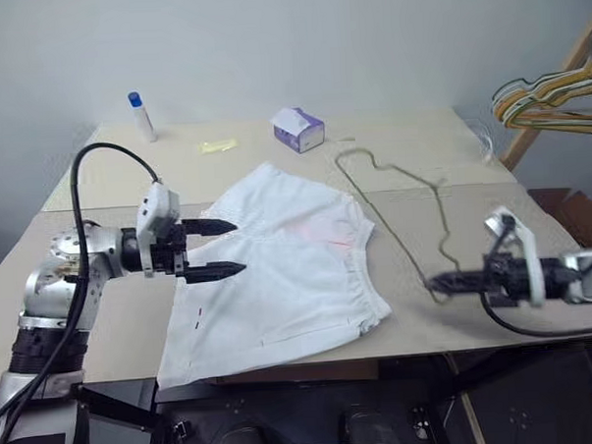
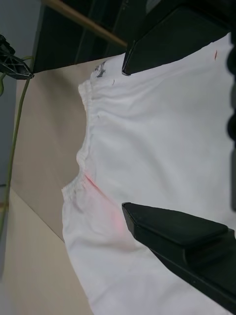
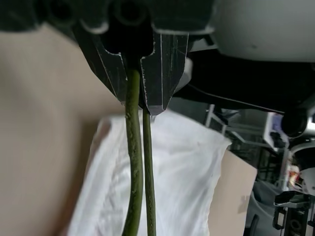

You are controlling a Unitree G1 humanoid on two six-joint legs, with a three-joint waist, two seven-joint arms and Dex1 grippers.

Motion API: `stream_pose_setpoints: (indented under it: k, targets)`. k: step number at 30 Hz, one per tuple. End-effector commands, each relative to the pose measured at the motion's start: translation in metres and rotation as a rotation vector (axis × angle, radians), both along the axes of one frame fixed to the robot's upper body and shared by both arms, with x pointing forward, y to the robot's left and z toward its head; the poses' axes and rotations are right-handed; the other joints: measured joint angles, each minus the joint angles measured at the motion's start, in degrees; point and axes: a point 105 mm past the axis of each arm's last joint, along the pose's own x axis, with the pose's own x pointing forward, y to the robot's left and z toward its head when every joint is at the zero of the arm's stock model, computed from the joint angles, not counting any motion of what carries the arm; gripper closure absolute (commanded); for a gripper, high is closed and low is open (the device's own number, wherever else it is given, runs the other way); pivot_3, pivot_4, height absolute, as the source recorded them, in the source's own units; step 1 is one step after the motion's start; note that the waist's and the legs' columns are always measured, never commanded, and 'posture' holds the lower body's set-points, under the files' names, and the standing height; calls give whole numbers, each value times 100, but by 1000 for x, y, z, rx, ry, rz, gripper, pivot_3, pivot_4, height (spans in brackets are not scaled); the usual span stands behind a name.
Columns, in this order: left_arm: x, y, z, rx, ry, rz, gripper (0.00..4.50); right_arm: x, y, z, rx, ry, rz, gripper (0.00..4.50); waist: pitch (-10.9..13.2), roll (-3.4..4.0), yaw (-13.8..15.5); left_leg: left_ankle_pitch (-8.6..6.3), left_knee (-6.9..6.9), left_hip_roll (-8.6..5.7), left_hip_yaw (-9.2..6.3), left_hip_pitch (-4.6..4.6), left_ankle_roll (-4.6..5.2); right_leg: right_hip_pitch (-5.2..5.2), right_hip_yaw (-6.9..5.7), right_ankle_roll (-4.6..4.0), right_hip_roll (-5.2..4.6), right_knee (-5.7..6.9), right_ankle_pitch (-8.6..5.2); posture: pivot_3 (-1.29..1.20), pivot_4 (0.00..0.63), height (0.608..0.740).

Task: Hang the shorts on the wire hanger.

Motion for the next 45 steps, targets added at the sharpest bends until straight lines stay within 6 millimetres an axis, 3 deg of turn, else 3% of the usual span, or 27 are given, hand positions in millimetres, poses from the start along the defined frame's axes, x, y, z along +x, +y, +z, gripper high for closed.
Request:
stream_pose_setpoints:
  k: [1,12,26,37,45]
  targets:
    - [-4,-5,7,36,-63,-43,17,-12,-14,-5,15,69,-26,4500,-1,-1,-32,0,-1,0,0,7,0,6,0,0,0,0,0,-108,0,740]
    - [-8,-6,5,46,-53,-75,17,-16,-42,-38,-100,180,-87,4500,-1,0,-114,-1,0,-1,3,7,2,1,9,3,2,-1,-1,-99,0,740]
    - [-9,-7,0,53,-54,-66,17,-2,-32,-55,-92,198,-73,4500,-1,0,-49,-1,1,-1,3,7,2,1,9,3,3,1,0,-83,0,740]
    - [-9,-3,-2,59,-64,-45,17,-4,-16,-51,-41,176,45,4500,-2,1,-34,-1,2,-1,3,6,2,0,8,3,3,2,0,-63,0,740]
    - [-8,-4,-6,58,-68,-35,17,20,-14,-51,-35,147,40,4500,-2,2,-42,-1,3,-1,4,8,2,1,9,3,3,4,1,-46,0,740]
